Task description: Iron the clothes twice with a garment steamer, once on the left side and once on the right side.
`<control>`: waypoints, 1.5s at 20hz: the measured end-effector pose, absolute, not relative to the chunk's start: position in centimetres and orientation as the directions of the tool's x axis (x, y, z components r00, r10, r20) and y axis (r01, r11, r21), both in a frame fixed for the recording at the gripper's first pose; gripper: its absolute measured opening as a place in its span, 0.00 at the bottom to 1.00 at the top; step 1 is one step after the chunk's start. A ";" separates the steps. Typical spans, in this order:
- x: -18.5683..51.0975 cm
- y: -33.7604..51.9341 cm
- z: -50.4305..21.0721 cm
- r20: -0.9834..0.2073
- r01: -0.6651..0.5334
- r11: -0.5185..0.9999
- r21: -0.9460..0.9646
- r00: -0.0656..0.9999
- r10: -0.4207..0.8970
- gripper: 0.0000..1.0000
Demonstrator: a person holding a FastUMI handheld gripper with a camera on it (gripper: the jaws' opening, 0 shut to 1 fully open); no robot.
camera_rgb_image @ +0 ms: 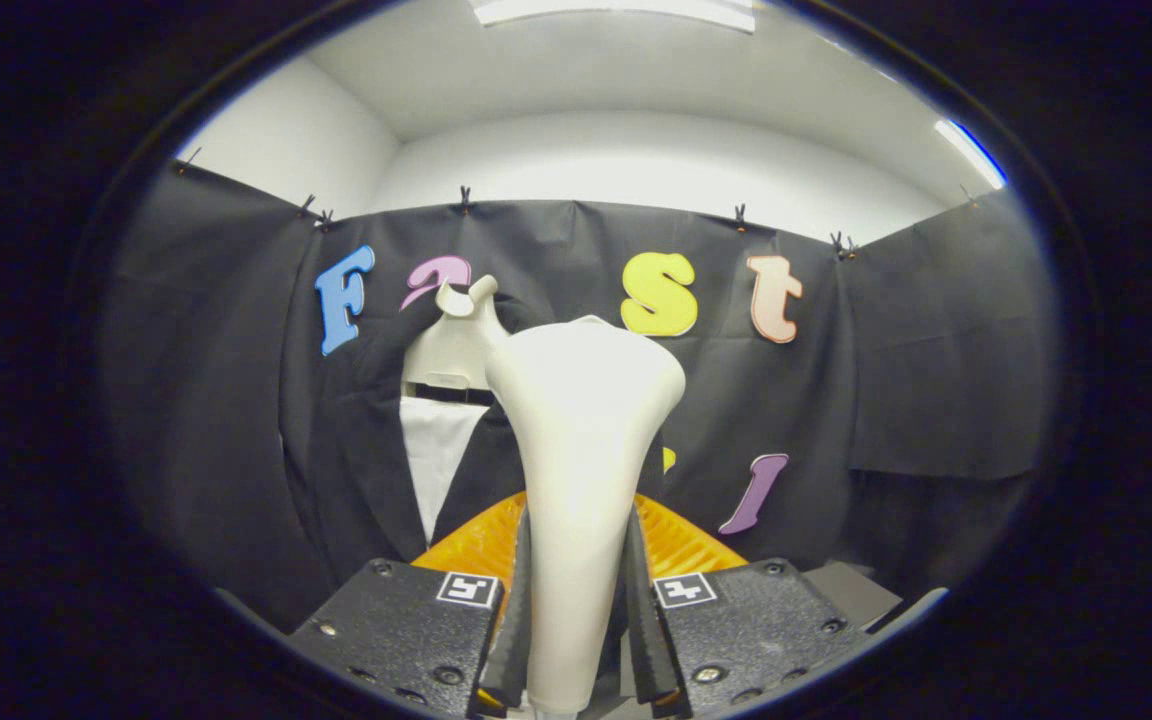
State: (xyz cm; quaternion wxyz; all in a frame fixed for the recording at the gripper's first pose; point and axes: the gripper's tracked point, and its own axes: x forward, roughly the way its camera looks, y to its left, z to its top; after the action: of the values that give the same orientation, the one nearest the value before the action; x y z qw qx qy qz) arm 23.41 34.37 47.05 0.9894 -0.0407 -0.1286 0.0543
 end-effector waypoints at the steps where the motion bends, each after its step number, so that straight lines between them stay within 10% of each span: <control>1: 24.1 34.7 47.0 0.238 -0.091 0.991 -0.099 0.965 0.112 0.43; 30: 28.1 35.0 27.2 -0.020 -0.147 0.984 -0.099 0.989 0.146 0.43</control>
State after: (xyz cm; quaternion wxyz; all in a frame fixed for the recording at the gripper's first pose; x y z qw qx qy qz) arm 28.11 34.98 27.16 0.9960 -0.0501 0.0061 0.0735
